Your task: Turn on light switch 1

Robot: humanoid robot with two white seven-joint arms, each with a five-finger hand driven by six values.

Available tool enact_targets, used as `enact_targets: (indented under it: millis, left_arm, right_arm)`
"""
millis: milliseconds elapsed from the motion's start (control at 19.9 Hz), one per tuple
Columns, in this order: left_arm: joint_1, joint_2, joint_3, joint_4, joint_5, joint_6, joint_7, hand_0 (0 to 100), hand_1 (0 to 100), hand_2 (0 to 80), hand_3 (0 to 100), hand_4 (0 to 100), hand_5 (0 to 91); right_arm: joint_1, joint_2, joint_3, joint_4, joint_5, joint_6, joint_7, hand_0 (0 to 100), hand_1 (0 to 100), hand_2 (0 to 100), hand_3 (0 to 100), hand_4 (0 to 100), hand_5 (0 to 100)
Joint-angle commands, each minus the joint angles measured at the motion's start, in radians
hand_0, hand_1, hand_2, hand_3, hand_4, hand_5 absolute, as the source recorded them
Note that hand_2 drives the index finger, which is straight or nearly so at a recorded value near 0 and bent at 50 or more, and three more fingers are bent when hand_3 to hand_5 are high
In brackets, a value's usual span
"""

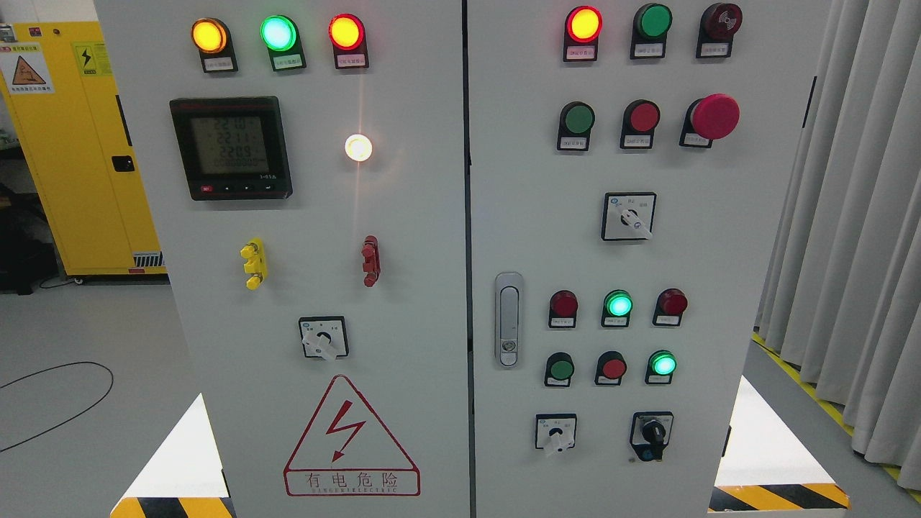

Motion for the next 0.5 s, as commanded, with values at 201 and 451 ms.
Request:
enact_targets:
  millis: [201, 451]
  left_arm:
    - [0.071, 0.041, 0.115, 0.709, 0.047, -0.215, -0.263, 20, 22, 26.1, 59, 59, 30.2]
    - [0.070, 0.038, 0.098, 1.049, 0.043, -0.217, -0.353, 15, 18, 0.6, 26, 27, 0.0]
  right_arm:
    - [0.000, 0.000, 0.000, 0.000, -0.001, 0.000, 0.000, 0, 50, 4, 0, 0, 0]
    - [0.000, 0.000, 0.000, 0.000, 0.000, 0.000, 0.000, 0, 50, 4, 0, 0, 0]
